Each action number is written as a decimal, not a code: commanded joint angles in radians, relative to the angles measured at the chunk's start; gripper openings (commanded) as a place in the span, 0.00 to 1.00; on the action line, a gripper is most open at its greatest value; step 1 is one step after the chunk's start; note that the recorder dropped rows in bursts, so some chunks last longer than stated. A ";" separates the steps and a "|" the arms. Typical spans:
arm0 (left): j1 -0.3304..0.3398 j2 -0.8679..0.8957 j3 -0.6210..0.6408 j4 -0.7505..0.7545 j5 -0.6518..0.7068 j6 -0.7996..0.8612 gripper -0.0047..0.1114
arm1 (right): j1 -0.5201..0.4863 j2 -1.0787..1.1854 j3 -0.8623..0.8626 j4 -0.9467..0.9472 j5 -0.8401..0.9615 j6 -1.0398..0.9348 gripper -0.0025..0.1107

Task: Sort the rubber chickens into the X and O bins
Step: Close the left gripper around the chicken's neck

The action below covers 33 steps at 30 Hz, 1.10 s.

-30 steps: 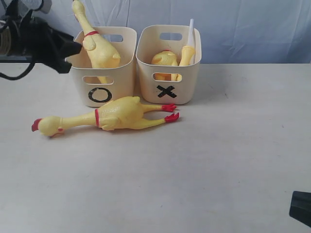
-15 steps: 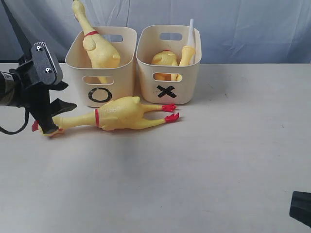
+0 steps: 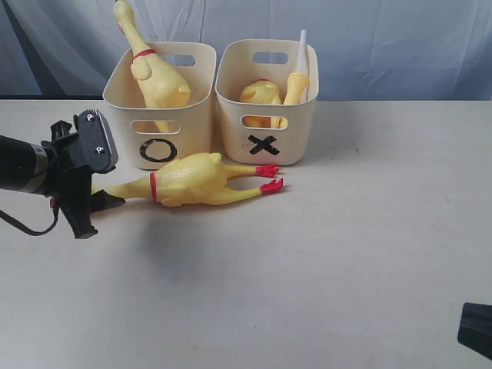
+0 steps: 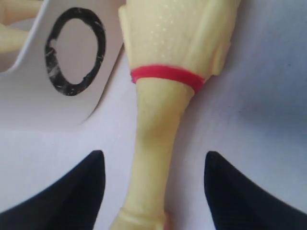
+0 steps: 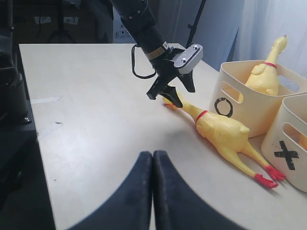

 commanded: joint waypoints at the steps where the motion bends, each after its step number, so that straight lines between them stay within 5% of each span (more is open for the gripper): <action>1: -0.034 0.037 -0.015 -0.006 0.051 0.021 0.54 | -0.005 -0.006 0.007 -0.004 -0.002 0.001 0.02; 22: -0.040 0.147 -0.088 -0.006 0.058 0.021 0.53 | -0.005 -0.006 0.007 -0.004 0.001 0.001 0.02; 33: -0.040 0.165 -0.094 -0.006 0.036 0.021 0.44 | -0.005 -0.006 0.007 0.000 -0.002 0.001 0.02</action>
